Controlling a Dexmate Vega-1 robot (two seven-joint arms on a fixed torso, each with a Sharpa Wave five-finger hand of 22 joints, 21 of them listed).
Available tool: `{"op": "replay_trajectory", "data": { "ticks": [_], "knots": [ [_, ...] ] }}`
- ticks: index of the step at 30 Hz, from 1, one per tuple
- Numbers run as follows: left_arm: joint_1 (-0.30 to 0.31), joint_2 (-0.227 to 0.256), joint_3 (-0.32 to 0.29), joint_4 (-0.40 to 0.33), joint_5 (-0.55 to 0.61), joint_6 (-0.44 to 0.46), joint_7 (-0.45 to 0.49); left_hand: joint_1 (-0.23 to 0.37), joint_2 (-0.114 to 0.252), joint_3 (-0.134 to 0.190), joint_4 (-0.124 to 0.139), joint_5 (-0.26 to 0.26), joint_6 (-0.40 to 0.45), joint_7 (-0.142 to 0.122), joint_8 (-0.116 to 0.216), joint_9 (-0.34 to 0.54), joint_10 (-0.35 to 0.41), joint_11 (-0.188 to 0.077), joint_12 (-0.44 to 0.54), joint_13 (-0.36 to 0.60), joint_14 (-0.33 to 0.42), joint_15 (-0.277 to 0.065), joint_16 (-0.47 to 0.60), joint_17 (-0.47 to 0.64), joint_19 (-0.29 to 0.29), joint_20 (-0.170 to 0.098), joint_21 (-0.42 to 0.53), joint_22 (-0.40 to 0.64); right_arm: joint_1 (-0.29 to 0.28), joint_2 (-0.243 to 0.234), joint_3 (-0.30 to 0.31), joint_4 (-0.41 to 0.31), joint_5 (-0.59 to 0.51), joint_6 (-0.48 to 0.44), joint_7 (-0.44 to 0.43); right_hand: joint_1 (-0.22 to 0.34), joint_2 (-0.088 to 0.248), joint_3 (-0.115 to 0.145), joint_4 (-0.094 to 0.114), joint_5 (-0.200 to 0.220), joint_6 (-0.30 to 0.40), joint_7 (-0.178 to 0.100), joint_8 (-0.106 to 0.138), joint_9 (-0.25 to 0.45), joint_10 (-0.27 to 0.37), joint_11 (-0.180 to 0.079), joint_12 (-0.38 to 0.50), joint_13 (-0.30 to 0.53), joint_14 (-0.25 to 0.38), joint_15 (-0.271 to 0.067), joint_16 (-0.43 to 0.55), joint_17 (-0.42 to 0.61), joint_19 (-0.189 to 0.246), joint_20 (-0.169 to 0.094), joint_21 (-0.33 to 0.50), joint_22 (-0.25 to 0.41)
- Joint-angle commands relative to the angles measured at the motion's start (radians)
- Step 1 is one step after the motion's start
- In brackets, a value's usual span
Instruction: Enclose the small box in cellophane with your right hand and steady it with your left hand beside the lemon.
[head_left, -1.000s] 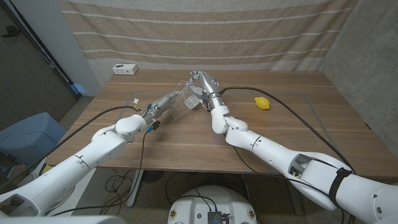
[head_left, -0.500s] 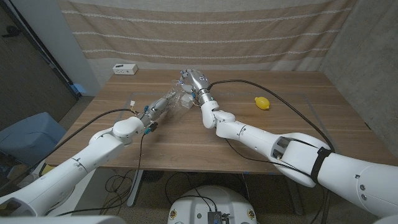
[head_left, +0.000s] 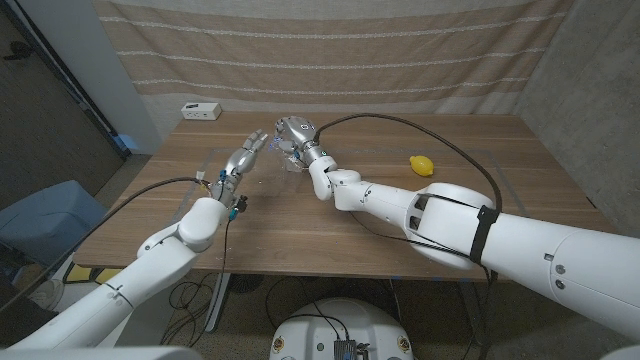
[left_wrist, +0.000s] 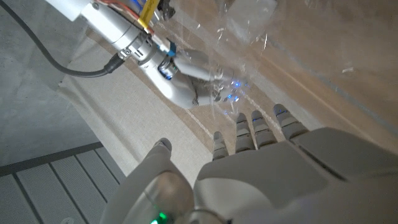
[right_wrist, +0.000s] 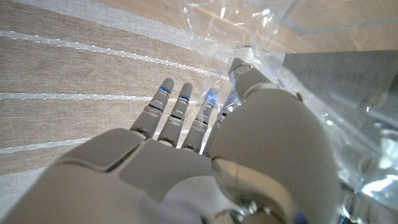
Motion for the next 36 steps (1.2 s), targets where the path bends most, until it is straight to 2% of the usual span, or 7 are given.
{"op": "replay_trajectory", "data": {
  "ticks": [1,9,17,22,28,33,36],
  "knots": [
    [0.109,-0.128,-0.066,-0.103,0.485,-0.036,0.516,0.023,-0.001,0.008,-0.019,0.003,0.059,0.004,0.013,0.003,0.054,-0.003,0.015,0.000,0.058,-0.016,0.011,0.002,0.066,-0.001,0.025,0.002,0.096,0.029,-0.171,0.042,0.130,-0.076,0.267,0.004,0.010,-0.003,-0.001,-0.001,0.004,-0.009,-0.006,0.003,0.011,0.000,-0.003,0.002,0.010,-0.097,0.002,0.002,0.004,-0.004,-0.005,0.003],
    [0.054,-0.226,-0.068,-0.012,0.630,-0.161,0.606,0.051,0.023,0.032,-0.048,-0.007,0.153,-0.006,0.014,0.004,0.171,-0.029,0.038,0.001,0.188,-0.053,0.025,0.002,0.161,-0.009,0.055,0.005,0.116,0.030,-0.176,0.042,0.211,-0.076,0.385,-0.004,0.038,-0.003,0.009,-0.005,-0.046,-0.020,-0.031,0.003,-0.013,0.007,-0.022,0.003,0.011,-0.093,0.001,0.007,0.015,0.001,-0.003,0.004],
    [0.038,-0.240,-0.069,0.013,0.570,-0.168,0.532,0.060,0.032,0.040,-0.055,-0.009,0.154,-0.007,0.008,0.005,0.165,-0.030,0.031,0.001,0.184,-0.051,0.016,0.002,0.149,-0.006,0.049,0.006,0.098,0.014,-0.140,0.042,0.264,-0.059,0.419,-0.136,0.091,-0.051,0.068,-0.064,-0.522,-0.080,-0.261,-0.002,-0.162,0.057,-0.102,0.010,-0.014,-0.056,-0.029,0.018,0.039,0.006,-0.004,0.006],
    [0.028,-0.246,-0.067,0.018,0.564,-0.162,0.509,0.063,0.035,0.044,-0.058,-0.010,0.153,-0.007,0.004,0.005,0.163,-0.030,0.028,0.002,0.180,-0.053,0.011,0.002,0.148,-0.004,0.048,0.006,0.074,-0.004,-0.091,0.042,0.308,-0.022,0.393,-0.262,0.134,-0.084,0.139,-0.095,-0.706,-0.073,-0.264,-0.001,-0.266,0.083,-0.121,0.010,-0.081,-0.039,-0.065,0.027,0.000,0.011,-0.019,0.008],
    [0.021,-0.252,-0.066,0.019,0.536,-0.165,0.477,0.068,0.039,0.049,-0.063,-0.011,0.149,-0.006,-0.001,0.005,0.159,-0.029,0.023,0.002,0.176,-0.053,0.006,0.002,0.146,-0.004,0.047,0.006,0.041,-0.021,-0.048,0.042,0.335,0.024,0.372,-0.571,0.144,-0.130,0.316,-0.105,-0.777,-0.073,-0.254,0.000,-0.399,0.096,-0.117,0.007,-0.262,0.017,-0.145,0.031,-0.264,0.050,-0.051,0.011],
    [0.018,-0.253,-0.066,0.020,0.514,-0.167,0.449,0.078,0.047,0.058,-0.071,-0.014,0.147,-0.005,-0.006,0.005,0.154,-0.030,0.017,0.002,0.172,-0.053,0.000,0.002,0.144,-0.004,0.045,0.007,0.026,-0.012,-0.070,0.055,0.299,0.017,0.346,-0.811,0.074,-0.247,0.309,-0.090,-0.800,-0.066,-0.253,-0.003,-0.442,0.122,-0.116,0.004,-0.322,0.077,-0.170,0.020,-0.420,0.133,-0.053,0.013],
    [0.019,-0.254,-0.068,0.016,0.495,-0.166,0.430,0.084,0.050,0.063,-0.076,-0.015,0.146,-0.004,-0.008,0.005,0.151,-0.028,0.013,0.002,0.171,-0.053,-0.002,0.002,0.144,-0.004,0.044,0.007,0.025,0.005,-0.099,0.079,0.262,0.020,0.331,-0.850,0.020,-0.286,0.289,-0.086,-0.824,-0.071,-0.256,-0.005,-0.474,0.121,-0.121,0.002,-0.352,0.097,-0.181,0.012,-0.469,0.136,-0.053,0.012]
  ]
}}
